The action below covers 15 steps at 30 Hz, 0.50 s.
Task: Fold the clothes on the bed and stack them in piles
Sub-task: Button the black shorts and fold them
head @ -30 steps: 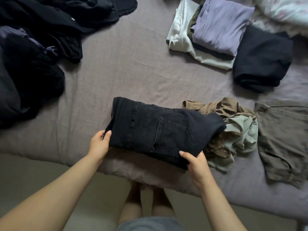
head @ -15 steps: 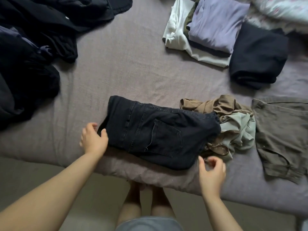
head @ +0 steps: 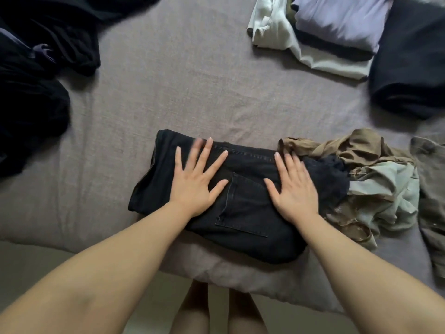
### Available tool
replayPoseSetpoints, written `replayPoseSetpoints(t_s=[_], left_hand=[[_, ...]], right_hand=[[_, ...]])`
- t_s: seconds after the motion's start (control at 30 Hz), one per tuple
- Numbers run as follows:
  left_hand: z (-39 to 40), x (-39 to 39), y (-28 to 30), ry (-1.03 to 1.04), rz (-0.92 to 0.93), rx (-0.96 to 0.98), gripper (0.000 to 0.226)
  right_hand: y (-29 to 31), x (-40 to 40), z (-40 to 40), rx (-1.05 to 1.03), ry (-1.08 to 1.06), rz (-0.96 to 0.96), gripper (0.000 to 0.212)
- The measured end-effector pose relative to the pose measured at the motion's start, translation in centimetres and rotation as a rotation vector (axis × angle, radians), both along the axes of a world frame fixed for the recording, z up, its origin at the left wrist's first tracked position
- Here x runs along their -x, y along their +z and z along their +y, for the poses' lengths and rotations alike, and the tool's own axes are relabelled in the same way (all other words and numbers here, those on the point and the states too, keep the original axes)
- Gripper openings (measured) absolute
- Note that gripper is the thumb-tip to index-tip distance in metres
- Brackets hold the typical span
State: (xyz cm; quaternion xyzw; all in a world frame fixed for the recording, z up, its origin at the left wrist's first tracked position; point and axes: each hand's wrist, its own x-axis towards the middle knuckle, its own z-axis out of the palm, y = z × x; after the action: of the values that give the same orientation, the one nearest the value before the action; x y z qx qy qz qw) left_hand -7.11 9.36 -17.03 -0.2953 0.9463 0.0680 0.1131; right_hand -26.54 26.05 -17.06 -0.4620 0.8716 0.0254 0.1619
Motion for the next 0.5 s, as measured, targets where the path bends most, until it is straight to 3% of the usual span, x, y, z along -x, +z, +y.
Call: replayPoseSetpoints(t_s=[0.1,0.23,0.33,0.43,0.5], left_hand=[[-0.8,-0.6,0.2,0.259,0.033,-0.018,0.073],[-4.4,-5.5,2.0,0.605,-0.219,-0.177,0.083],[-4.8,-8.4,3.1,0.567,-0.249,-0.113,0.074],[-2.0,-7.5,4.0,0.414,-0.009,-0.006,0.078],[1.0,-5.6,4.9,0.206,0.077,-0.025,0.082]], right_hand=[[0.1,0.6,0.2,-0.031,0.038,0.012,0.071],[1.9,0.5,0.0,-0.025,0.019,-0.002,0.071],[4.2,1.6,1.8,0.018,-0.076,0.09,0.073],[6.8,4.2,4.0,0.072,-0.328,0.118,0.077],[8.3,5.2,3.8,0.109,-0.291,0.11,0.073]])
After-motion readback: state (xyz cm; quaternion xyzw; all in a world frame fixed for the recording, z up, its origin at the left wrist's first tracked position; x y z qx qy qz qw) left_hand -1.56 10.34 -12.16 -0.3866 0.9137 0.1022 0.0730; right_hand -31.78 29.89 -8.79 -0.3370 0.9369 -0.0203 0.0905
